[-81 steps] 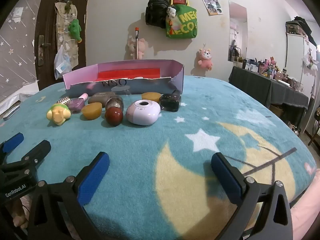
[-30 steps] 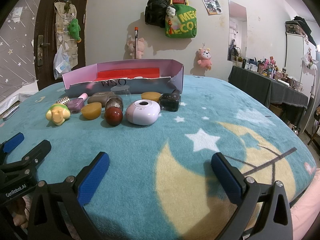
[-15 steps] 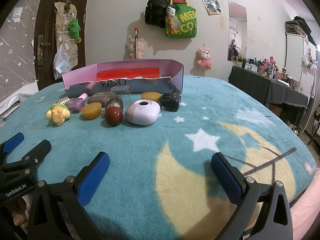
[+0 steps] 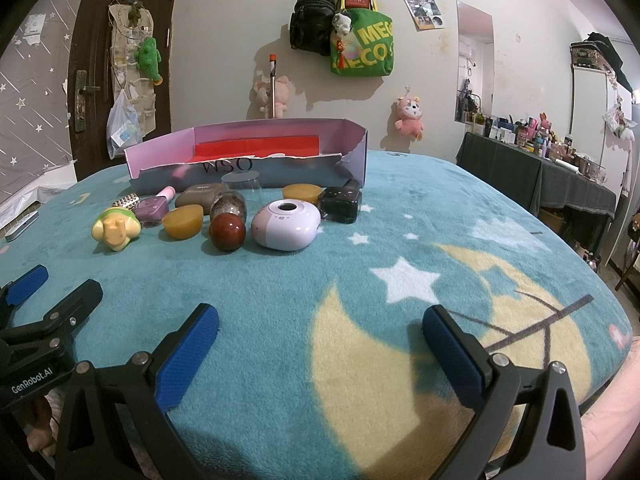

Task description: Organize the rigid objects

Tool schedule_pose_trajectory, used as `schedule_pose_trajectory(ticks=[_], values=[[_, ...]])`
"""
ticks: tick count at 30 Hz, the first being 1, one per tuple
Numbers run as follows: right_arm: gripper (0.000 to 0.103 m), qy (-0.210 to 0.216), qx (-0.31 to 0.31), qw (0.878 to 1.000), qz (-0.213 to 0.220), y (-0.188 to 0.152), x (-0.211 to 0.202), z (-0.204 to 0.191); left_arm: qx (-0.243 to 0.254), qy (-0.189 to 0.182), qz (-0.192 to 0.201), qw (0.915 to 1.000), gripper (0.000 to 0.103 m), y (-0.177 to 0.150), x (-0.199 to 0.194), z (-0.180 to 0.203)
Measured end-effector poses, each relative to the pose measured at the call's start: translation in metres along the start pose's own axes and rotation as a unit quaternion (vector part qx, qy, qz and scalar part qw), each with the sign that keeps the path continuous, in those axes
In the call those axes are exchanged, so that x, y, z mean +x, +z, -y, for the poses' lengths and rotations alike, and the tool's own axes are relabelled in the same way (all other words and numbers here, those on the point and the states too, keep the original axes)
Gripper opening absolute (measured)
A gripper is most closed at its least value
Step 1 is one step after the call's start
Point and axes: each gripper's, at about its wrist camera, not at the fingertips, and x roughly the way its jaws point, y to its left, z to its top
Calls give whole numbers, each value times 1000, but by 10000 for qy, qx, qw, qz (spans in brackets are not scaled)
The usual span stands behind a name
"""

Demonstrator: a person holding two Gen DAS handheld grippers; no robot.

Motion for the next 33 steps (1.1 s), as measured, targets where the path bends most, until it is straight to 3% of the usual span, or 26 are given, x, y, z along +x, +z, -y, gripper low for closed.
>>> schedule_pose_trajectory(ticks=[23, 33], values=[[103, 3, 7, 10000, -56, -1, -1, 1, 10, -31, -76, 10000, 103, -1, 3, 9], [103, 55, 46, 9997, -223, 9, 5, 4, -3, -96, -166, 9998, 103, 17, 6, -4]])
